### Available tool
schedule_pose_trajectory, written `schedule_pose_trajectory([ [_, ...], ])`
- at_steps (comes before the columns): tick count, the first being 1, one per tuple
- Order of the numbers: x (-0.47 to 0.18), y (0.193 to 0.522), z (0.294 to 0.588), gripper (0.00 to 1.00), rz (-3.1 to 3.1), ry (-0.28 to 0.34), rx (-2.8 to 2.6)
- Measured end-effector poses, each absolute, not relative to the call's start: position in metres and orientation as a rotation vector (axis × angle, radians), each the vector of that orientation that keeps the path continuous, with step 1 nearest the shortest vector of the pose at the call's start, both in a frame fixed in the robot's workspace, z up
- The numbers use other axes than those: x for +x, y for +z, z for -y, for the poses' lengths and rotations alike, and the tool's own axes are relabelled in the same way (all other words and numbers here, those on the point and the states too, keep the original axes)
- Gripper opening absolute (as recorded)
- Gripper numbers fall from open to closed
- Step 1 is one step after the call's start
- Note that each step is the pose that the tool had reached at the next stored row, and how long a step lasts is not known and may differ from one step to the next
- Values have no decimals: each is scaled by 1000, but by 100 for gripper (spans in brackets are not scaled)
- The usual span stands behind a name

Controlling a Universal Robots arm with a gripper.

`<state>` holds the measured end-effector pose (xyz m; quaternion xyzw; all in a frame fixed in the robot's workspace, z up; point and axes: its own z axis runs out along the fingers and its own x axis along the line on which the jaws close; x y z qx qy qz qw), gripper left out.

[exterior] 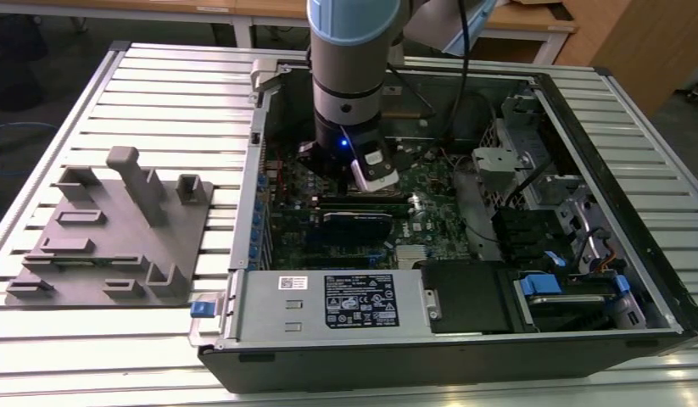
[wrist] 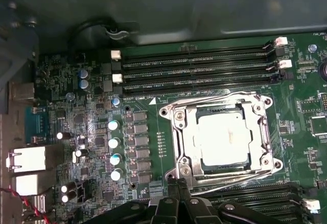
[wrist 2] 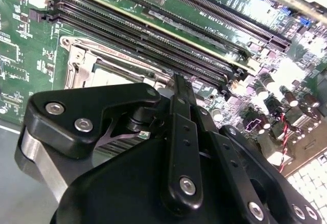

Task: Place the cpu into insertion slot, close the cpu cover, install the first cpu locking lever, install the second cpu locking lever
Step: 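Install the second cpu locking lever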

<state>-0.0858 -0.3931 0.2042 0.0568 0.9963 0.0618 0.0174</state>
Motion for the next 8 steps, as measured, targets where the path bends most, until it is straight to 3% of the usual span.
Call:
schedule_pose_trajectory([
  [8,-86,203,400,11,-3096,194,177],
])
